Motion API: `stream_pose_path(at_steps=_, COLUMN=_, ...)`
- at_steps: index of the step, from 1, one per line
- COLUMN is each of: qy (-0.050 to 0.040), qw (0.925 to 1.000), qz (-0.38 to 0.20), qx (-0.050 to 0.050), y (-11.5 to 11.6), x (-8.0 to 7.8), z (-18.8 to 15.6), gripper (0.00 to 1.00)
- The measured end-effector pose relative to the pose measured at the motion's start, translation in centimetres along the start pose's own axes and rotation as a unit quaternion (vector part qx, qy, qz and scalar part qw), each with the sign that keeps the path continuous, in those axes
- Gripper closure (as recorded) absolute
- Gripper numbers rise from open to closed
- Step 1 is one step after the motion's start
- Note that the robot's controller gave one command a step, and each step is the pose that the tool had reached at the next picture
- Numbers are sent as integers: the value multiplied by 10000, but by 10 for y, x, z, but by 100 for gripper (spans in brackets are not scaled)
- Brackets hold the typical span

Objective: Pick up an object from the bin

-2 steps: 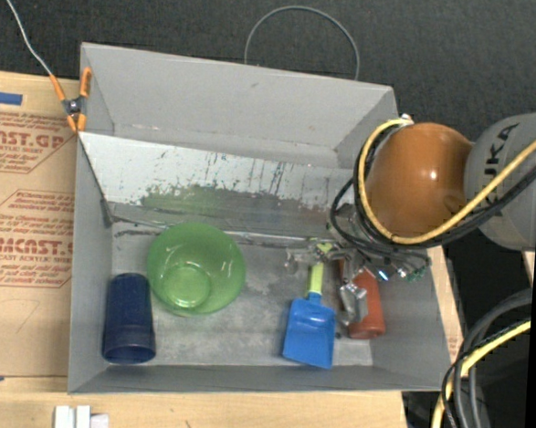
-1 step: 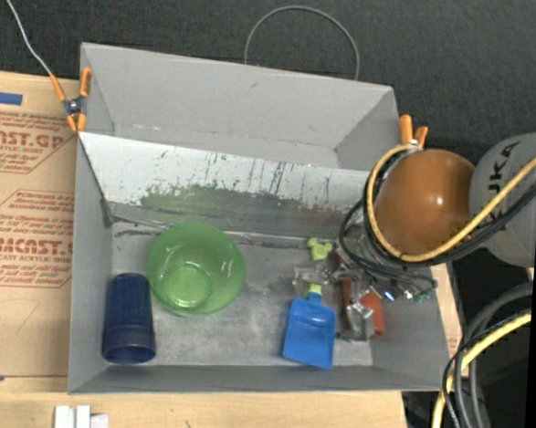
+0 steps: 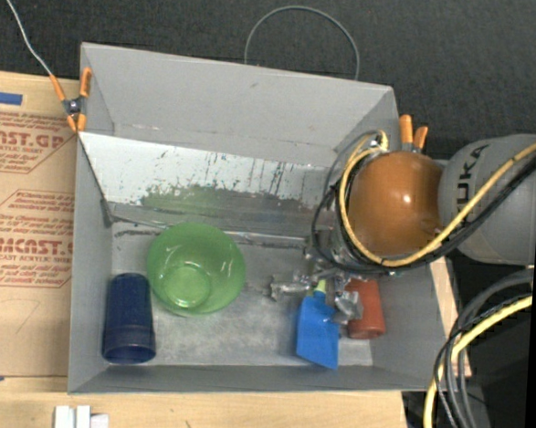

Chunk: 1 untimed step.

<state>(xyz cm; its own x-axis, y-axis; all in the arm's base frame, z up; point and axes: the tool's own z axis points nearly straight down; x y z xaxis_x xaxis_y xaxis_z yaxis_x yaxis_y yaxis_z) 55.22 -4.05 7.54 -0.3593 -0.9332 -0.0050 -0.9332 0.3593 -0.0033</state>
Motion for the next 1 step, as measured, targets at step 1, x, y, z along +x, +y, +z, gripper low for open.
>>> stream_pose_path(at_steps=1, qy=2, qw=9973, qz=733, qx=-29, y=29, x=3, z=5, gripper=100)
